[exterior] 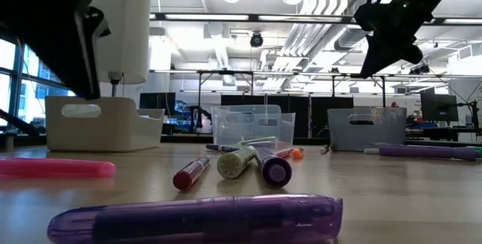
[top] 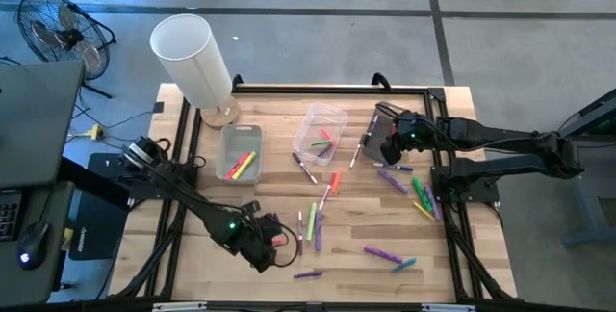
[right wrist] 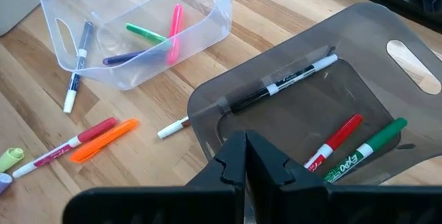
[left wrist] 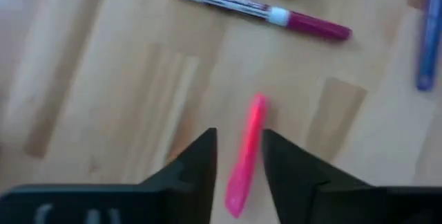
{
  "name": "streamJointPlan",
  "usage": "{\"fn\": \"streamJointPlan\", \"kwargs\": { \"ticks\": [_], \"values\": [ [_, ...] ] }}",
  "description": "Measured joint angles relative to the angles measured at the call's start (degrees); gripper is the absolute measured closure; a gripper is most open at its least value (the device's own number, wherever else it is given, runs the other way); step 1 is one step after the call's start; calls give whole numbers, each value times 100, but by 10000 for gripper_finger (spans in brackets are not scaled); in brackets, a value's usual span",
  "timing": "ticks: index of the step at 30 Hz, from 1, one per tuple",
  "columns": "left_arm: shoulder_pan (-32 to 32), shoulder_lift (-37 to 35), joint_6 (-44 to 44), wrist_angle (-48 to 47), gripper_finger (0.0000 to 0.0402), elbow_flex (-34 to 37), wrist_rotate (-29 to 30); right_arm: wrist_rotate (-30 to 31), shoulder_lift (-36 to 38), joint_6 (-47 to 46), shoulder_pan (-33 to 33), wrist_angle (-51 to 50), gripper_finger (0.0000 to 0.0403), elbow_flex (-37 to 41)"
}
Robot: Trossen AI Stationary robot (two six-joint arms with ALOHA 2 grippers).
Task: Pick & Place Markers
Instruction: Put the pink pen into the transparent bin
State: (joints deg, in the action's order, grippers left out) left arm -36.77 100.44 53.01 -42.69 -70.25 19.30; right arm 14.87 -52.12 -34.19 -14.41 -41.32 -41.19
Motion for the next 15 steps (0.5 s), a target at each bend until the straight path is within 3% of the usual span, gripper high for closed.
{"fn": "streamJointPlan", "kwargs": {
  "ticks": [5, 15],
  "values": [
    [0, 0, -520, 353, 248, 271, -360, -22, 2, 15, 0, 0, 403, 0],
    [0, 5, -658, 649, 246, 699, -548, -25, 2, 17, 0, 0, 403, 0]
  ]
}}
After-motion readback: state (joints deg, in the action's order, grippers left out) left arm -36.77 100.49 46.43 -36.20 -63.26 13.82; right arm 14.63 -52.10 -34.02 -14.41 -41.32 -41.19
